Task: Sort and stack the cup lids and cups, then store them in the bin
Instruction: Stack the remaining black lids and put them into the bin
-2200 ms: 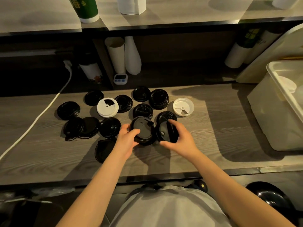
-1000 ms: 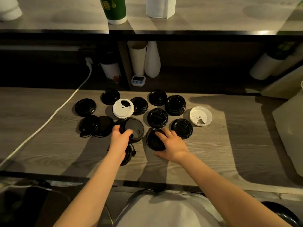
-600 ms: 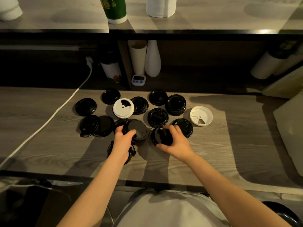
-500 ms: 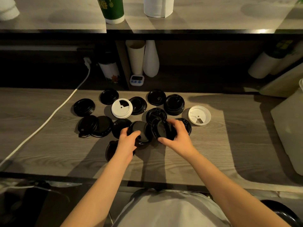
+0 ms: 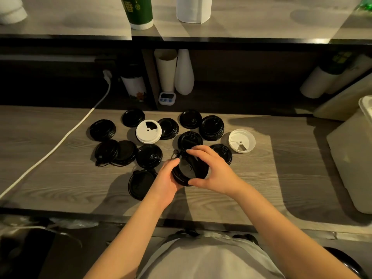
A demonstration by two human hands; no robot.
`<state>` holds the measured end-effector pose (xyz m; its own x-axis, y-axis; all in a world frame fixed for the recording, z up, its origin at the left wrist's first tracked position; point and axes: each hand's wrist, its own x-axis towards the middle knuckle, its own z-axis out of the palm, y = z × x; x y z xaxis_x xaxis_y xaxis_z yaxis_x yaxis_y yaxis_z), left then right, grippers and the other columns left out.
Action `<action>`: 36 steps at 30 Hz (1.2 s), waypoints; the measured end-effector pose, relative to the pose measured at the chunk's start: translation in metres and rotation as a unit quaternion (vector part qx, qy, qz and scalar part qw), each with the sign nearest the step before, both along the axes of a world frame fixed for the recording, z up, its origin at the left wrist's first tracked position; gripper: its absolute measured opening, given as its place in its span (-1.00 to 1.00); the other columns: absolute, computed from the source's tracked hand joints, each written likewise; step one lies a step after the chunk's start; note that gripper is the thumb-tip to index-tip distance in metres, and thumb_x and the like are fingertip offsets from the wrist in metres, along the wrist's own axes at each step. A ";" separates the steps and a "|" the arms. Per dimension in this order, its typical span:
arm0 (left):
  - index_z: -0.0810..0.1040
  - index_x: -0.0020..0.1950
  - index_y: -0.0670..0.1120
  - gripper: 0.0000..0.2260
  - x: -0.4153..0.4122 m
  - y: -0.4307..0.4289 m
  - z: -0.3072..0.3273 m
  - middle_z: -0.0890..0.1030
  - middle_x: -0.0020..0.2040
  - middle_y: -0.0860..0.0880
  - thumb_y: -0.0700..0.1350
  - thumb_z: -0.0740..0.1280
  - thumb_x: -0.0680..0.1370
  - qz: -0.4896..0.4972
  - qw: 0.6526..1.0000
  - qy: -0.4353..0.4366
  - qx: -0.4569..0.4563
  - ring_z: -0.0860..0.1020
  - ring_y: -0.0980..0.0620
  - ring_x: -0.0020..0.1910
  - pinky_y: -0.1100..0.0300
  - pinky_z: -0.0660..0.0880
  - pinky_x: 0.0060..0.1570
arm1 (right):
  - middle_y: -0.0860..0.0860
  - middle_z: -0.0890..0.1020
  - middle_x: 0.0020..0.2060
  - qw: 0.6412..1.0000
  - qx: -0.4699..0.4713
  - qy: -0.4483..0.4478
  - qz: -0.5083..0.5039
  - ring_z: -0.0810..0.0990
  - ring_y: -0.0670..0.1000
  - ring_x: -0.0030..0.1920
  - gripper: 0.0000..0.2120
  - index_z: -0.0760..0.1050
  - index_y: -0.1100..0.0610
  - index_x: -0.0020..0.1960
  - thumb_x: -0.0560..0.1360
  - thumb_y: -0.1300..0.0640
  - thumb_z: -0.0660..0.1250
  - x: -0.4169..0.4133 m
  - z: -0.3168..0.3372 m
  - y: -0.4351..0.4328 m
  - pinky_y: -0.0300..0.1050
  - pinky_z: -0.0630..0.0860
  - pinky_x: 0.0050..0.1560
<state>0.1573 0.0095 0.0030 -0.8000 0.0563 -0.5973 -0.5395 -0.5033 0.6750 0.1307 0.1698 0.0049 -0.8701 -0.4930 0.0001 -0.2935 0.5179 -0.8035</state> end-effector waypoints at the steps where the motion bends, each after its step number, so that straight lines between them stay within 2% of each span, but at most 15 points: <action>1: 0.48 0.23 -0.12 -0.75 0.002 -0.002 0.001 0.65 -0.03 -0.08 -0.14 0.15 0.60 0.007 1.000 0.010 0.002 0.63 0.04 -0.10 0.21 0.56 -0.32 | -0.12 0.34 0.34 1.000 0.007 0.012 0.007 0.32 -0.06 0.37 -0.27 0.35 -0.03 0.40 0.29 0.04 0.54 0.002 0.002 -0.001 -0.11 0.32 0.35; 5: 0.51 0.09 -0.05 -0.78 0.011 -0.007 0.003 0.67 -0.10 -0.05 -0.28 0.15 0.57 -0.007 0.999 0.041 -0.005 0.65 0.05 -0.12 0.18 0.55 -0.23 | -0.09 0.33 0.39 0.999 0.026 0.020 0.031 0.28 -0.06 0.41 -0.26 0.34 -0.05 0.41 0.29 0.07 0.54 0.007 0.006 -0.001 -0.03 0.33 0.38; 13: 0.50 0.07 -0.04 -0.76 0.011 -0.003 0.010 0.62 -0.07 -0.07 -0.34 0.17 0.56 0.027 0.998 0.041 -0.050 0.61 0.03 -0.09 0.21 0.56 -0.25 | -0.06 0.27 0.46 0.994 0.082 0.023 0.071 0.26 -0.03 0.45 -0.25 0.30 -0.04 0.44 0.33 0.09 0.52 0.001 0.022 -0.010 -0.01 0.34 0.38; 16: 0.48 0.10 -0.08 -0.77 0.003 -0.010 0.012 0.61 -0.01 -0.12 -0.34 0.19 0.55 0.053 0.997 0.027 -0.057 0.59 -0.03 -0.03 0.12 0.56 -0.15 | -0.04 0.24 0.49 0.996 0.068 0.005 0.063 0.24 -0.02 0.46 -0.27 0.29 -0.01 0.45 0.36 0.14 0.51 -0.006 0.022 -0.017 -0.05 0.35 0.37; 18: 0.44 0.18 -0.12 -0.75 -0.001 -0.021 0.011 0.59 0.03 -0.14 -0.33 0.21 0.54 0.083 0.994 0.015 -0.071 0.57 -0.07 0.00 0.05 0.54 -0.07 | -0.02 0.27 0.47 0.997 0.060 0.007 0.046 0.24 -0.03 0.46 -0.30 0.28 0.01 0.45 0.39 0.16 0.48 -0.007 0.020 -0.021 -0.09 0.35 0.35; 21: 0.41 0.23 -0.13 -0.71 -0.003 -0.043 0.007 0.58 0.04 -0.15 -0.34 0.22 0.53 0.147 0.985 -0.003 -0.085 0.57 -0.05 -0.03 0.04 0.52 -0.06 | -0.01 0.37 0.39 0.997 0.072 0.015 0.017 0.34 -0.03 0.39 -0.38 0.28 0.06 0.45 0.45 0.17 0.42 -0.007 0.011 -0.025 -0.21 0.35 0.25; 24: 0.40 0.24 -0.13 -0.70 -0.002 -0.067 0.002 0.57 0.04 -0.14 -0.35 0.20 0.53 0.200 0.976 -0.008 -0.085 0.55 -0.08 0.01 0.02 0.51 -0.06 | 0.00 0.39 0.36 0.994 0.108 -0.004 0.010 0.40 0.02 0.33 -0.46 0.28 0.06 0.44 0.50 0.14 0.36 -0.007 -0.001 -0.029 -0.17 0.40 0.19; 27: 0.43 0.13 -0.12 -0.77 0.001 -0.088 0.002 0.58 0.00 -0.12 -0.35 0.21 0.53 0.226 0.970 0.000 -0.086 0.56 -0.08 0.01 0.05 0.51 -0.13 | 0.05 0.39 0.36 0.987 0.150 -0.023 0.045 0.42 0.07 0.30 -0.50 0.29 0.09 0.43 0.52 0.14 0.31 -0.005 -0.014 -0.041 -0.14 0.37 0.21; 30: 0.43 0.15 -0.12 -0.76 0.003 -0.105 0.003 0.58 0.01 -0.12 -0.35 0.22 0.53 0.272 0.957 0.009 -0.102 0.58 -0.07 -0.01 0.05 0.52 -0.12 | 0.09 0.41 0.31 0.976 0.182 -0.021 0.114 0.42 0.09 0.29 -0.49 0.31 0.12 0.41 0.48 0.22 0.31 -0.003 -0.027 -0.063 -0.16 0.35 0.23; 33: 0.37 0.30 -0.15 -0.65 0.002 -0.120 0.005 0.56 0.05 -0.14 -0.35 0.24 0.53 0.317 0.943 0.010 -0.105 0.56 -0.10 0.05 -0.01 0.52 0.01 | 0.10 0.27 0.43 0.948 0.257 0.005 0.188 0.28 0.13 0.40 -0.35 0.15 0.07 0.50 0.47 0.15 0.32 -0.003 -0.036 -0.090 -0.01 0.30 0.36; 36: 0.38 0.25 -0.13 -0.68 0.000 -0.127 0.005 0.56 0.03 -0.13 -0.35 0.24 0.53 0.324 0.938 0.011 -0.120 0.56 -0.10 0.04 0.02 0.53 -0.01 | 0.07 0.04 0.53 0.916 0.312 0.058 0.247 0.06 0.15 0.50 -0.25 -0.01 0.00 0.54 0.50 0.01 0.33 -0.004 -0.038 -0.116 0.11 0.17 0.42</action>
